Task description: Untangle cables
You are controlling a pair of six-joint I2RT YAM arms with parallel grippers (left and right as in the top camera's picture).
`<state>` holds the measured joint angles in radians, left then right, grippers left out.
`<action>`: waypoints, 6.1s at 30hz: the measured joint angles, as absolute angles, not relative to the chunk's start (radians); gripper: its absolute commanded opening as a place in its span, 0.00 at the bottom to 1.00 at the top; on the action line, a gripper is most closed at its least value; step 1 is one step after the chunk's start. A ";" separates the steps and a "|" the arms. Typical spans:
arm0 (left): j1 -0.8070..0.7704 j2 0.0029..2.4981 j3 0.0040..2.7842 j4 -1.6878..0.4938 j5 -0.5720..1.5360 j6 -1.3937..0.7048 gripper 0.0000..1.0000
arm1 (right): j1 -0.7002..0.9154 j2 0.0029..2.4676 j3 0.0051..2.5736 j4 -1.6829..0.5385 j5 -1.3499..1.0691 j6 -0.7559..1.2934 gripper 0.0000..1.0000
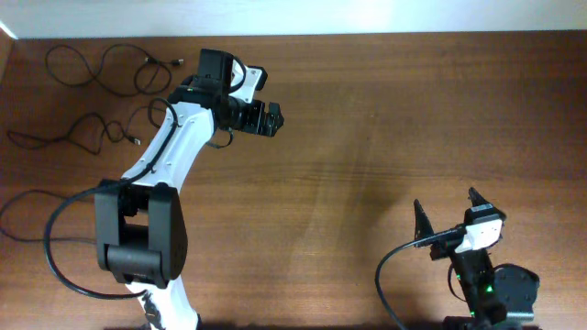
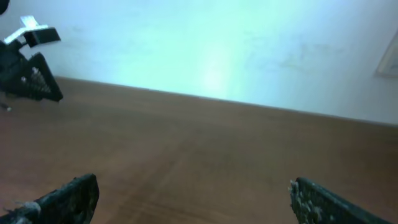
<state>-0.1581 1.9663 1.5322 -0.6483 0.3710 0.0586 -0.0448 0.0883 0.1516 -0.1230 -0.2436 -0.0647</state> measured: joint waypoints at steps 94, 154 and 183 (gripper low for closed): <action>-0.158 1.966 1.532 -0.648 0.371 0.059 0.99 | -0.030 0.015 0.010 -0.072 -0.049 -0.060 0.98; -0.161 0.401 0.463 -0.472 0.167 0.063 0.99 | -0.029 0.014 0.010 -0.072 -0.049 -0.060 0.98; -0.058 0.013 0.016 0.032 -0.001 0.064 0.99 | -0.029 0.014 0.010 -0.072 -0.049 -0.060 0.99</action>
<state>-0.0582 0.0132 0.0158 0.0322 -0.0013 0.0635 -0.0288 0.0139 0.0105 -0.0715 -0.0486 -0.0601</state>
